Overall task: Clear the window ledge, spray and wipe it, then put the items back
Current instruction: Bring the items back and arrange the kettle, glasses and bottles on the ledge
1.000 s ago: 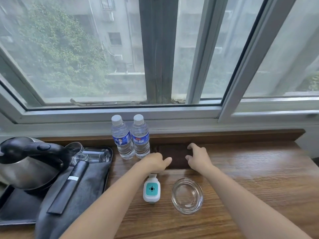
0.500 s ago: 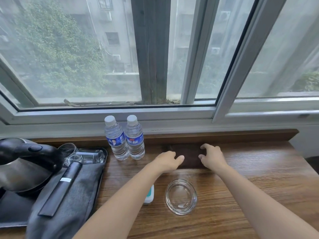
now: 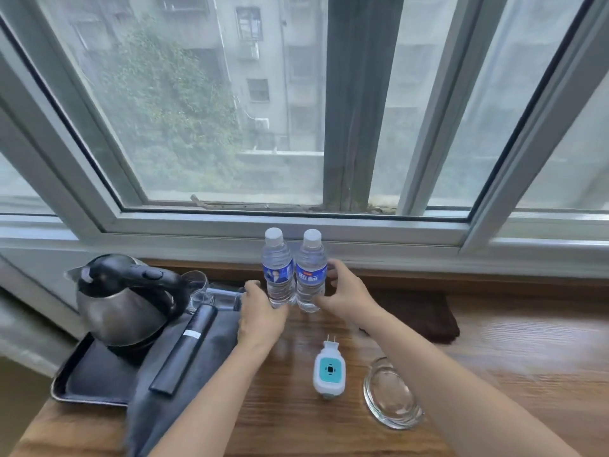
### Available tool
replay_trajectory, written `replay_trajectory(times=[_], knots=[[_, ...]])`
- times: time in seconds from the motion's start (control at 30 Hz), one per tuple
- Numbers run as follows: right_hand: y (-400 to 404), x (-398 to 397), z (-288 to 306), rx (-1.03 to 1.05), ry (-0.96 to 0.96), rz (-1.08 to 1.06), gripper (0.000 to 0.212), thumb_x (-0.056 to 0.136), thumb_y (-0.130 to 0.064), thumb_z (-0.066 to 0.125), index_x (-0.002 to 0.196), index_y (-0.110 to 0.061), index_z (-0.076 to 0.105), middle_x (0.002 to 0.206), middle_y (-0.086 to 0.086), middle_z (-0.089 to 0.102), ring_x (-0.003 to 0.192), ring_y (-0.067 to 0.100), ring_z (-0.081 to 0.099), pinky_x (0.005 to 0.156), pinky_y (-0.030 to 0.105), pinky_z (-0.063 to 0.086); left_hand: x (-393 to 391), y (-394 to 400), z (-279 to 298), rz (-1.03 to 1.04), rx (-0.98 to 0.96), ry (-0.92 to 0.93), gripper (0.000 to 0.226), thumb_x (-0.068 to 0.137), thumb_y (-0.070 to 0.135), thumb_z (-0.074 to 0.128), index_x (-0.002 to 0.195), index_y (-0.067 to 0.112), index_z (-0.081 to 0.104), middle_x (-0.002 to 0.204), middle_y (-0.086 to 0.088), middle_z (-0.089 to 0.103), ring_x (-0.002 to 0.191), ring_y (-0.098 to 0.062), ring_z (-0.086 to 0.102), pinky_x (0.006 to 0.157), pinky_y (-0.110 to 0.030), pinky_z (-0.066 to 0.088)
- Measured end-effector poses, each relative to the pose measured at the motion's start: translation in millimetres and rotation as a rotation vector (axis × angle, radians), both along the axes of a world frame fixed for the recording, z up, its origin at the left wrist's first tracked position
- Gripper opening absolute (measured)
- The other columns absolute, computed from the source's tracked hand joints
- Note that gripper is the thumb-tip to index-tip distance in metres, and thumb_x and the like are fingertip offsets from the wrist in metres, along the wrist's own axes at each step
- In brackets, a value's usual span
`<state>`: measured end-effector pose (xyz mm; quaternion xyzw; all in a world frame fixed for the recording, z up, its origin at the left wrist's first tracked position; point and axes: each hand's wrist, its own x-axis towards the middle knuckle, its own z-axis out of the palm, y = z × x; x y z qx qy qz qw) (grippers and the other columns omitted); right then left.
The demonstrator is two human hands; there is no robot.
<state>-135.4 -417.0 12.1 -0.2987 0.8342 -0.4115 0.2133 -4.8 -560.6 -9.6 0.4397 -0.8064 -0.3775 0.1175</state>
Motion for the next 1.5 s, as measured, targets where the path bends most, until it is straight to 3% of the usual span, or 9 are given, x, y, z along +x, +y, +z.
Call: replay_trajectory(times=[0.07, 0.17, 0.37, 0.57, 0.77, 1.03, 1.17, 1.37, 1.5], knots=[[-5, 5, -7, -0.050, 0.015, -0.030, 0.074, 0.077, -0.034, 0.089, 0.140, -0.027, 0.052, 0.120, -0.018, 0.059, 0.115, 0.003, 0.054, 0.098, 0.025, 0.045, -5, -5, -5, 0.029, -0.013, 0.120, 0.082, 0.078, 0.040, 0.086, 0.140, 0.010, 0.041, 0.131, -0.011, 0.056, 0.122, -0.031, 0.055, 0.098, -0.044, 0.047], [-12, 9, -17, -0.101, 0.032, -0.083, 0.067, 0.075, -0.036, 0.091, 0.133, -0.029, 0.057, 0.117, -0.019, 0.064, 0.112, 0.003, 0.059, 0.088, 0.019, 0.043, -8, -10, -13, 0.005, -0.019, 0.240, 0.070, 0.077, 0.041, 0.088, 0.130, 0.022, 0.047, 0.121, 0.007, 0.057, 0.116, -0.017, 0.056, 0.092, -0.036, 0.046], [-23, 11, -28, -0.152, 0.055, -0.156, 0.067, 0.077, -0.034, 0.090, 0.134, -0.031, 0.055, 0.113, -0.023, 0.063, 0.106, -0.001, 0.058, 0.085, 0.015, 0.042, -10, -26, -22, -0.055, 0.038, 0.290, 0.068, 0.076, 0.035, 0.090, 0.132, 0.033, 0.052, 0.107, 0.025, 0.062, 0.112, -0.006, 0.062, 0.095, -0.030, 0.050], [-27, 14, -38, -0.195, 0.122, -0.210, 0.060, 0.079, -0.035, 0.089, 0.129, -0.036, 0.056, 0.111, -0.021, 0.069, 0.104, 0.002, 0.064, 0.089, 0.026, 0.052, -12, -32, -34, -0.060, -0.012, 0.310, 0.069, 0.070, 0.046, 0.092, 0.127, 0.041, 0.053, 0.111, 0.018, 0.071, 0.107, -0.005, 0.068, 0.092, -0.043, 0.059], [-7, 4, -39, -0.205, 0.140, -0.235, 0.059, 0.079, -0.033, 0.089, 0.129, -0.035, 0.058, 0.106, -0.026, 0.067, 0.100, -0.007, 0.062, 0.082, 0.007, 0.044, -22, -12, -29, -0.090, -0.050, 0.345, 0.069, 0.070, 0.040, 0.094, 0.128, 0.033, 0.058, 0.101, 0.027, 0.066, 0.100, -0.001, 0.067, 0.088, -0.034, 0.059], [38, -19, -37, -0.144, 0.119, -0.260, 0.059, 0.080, -0.029, 0.089, 0.126, -0.039, 0.055, 0.101, -0.031, 0.064, 0.093, -0.023, 0.056, 0.075, 0.002, 0.041, -45, 25, -30, -0.161, -0.028, 0.372, 0.067, 0.069, 0.040, 0.094, 0.124, 0.040, 0.056, 0.103, 0.030, 0.065, 0.101, 0.004, 0.065, 0.088, -0.029, 0.058], [51, -27, -36, -0.131, 0.117, -0.248, 0.061, 0.080, -0.029, 0.089, 0.130, -0.037, 0.054, 0.102, -0.033, 0.062, 0.094, -0.024, 0.055, 0.075, -0.001, 0.040, -54, 37, -30, -0.177, -0.035, 0.370, 0.065, 0.070, 0.041, 0.093, 0.123, 0.042, 0.055, 0.100, 0.034, 0.061, 0.097, 0.017, 0.057, 0.086, -0.026, 0.055], [56, -31, -38, -0.123, 0.114, -0.221, 0.065, 0.082, -0.029, 0.087, 0.137, -0.034, 0.053, 0.103, -0.036, 0.058, 0.094, -0.024, 0.051, 0.078, 0.002, 0.036, -58, 42, -37, -0.164, -0.072, 0.379, 0.062, 0.072, 0.039, 0.092, 0.124, 0.036, 0.057, 0.109, 0.022, 0.065, 0.101, -0.001, 0.063, 0.082, -0.021, 0.051], [55, -29, -37, -0.120, 0.117, -0.214, 0.064, 0.082, -0.030, 0.088, 0.136, -0.034, 0.053, 0.107, -0.029, 0.062, 0.095, -0.021, 0.053, 0.078, 0.003, 0.037, -63, 42, -41, -0.122, -0.093, 0.330, 0.054, 0.065, 0.046, 0.093, 0.105, 0.030, 0.061, 0.100, 0.015, 0.056, 0.099, -0.012, 0.058, 0.076, -0.023, 0.047]])
